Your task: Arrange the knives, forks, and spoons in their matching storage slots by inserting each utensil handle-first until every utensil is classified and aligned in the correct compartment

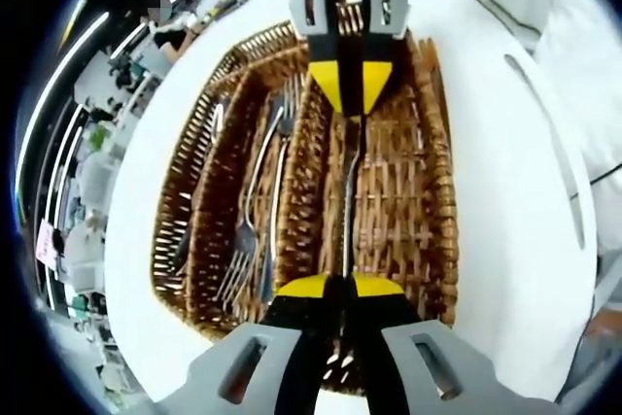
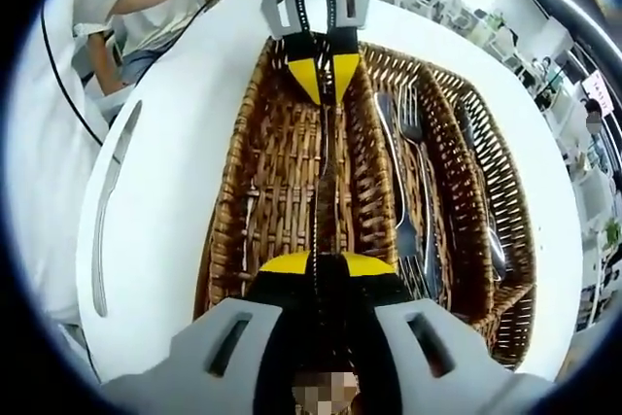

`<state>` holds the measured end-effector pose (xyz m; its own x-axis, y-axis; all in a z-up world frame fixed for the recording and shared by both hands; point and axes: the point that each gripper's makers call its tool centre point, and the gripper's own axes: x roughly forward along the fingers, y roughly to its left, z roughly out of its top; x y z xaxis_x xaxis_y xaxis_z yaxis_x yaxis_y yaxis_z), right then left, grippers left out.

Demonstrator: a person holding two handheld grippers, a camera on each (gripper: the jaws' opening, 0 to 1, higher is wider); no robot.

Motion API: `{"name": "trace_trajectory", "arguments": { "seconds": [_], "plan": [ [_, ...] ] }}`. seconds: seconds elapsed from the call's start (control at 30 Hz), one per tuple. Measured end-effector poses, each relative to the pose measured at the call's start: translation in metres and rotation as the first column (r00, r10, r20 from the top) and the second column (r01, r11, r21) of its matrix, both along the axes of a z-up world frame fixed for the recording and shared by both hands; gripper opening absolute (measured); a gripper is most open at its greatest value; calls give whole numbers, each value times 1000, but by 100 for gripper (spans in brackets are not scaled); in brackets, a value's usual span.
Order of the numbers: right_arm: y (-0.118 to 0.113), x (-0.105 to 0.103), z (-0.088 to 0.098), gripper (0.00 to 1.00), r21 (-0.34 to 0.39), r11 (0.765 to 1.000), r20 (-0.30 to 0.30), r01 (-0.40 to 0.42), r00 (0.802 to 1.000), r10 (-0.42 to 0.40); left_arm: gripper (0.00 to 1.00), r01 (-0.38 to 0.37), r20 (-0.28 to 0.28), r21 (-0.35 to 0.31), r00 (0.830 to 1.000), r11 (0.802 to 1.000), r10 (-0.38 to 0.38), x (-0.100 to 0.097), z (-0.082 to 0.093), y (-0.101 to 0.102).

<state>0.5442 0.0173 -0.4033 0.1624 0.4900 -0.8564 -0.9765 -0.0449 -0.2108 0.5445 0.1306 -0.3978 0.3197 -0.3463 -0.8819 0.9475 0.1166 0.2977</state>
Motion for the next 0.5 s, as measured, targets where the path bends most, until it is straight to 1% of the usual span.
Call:
{"name": "trace_trajectory", "arguments": {
  "seconds": [0.43,0.5],
  "plan": [
    [-1,-1,0,12,-25,1000,-5,-8,1000,8,6,6,-8,19,1000,1000,-6,-2,0,2],
    [-1,-2,1,12,-32,999,-16,-7,1000,6,7,9,-12,23,1000,1000,-9,-2,0,3]
  ]
}}
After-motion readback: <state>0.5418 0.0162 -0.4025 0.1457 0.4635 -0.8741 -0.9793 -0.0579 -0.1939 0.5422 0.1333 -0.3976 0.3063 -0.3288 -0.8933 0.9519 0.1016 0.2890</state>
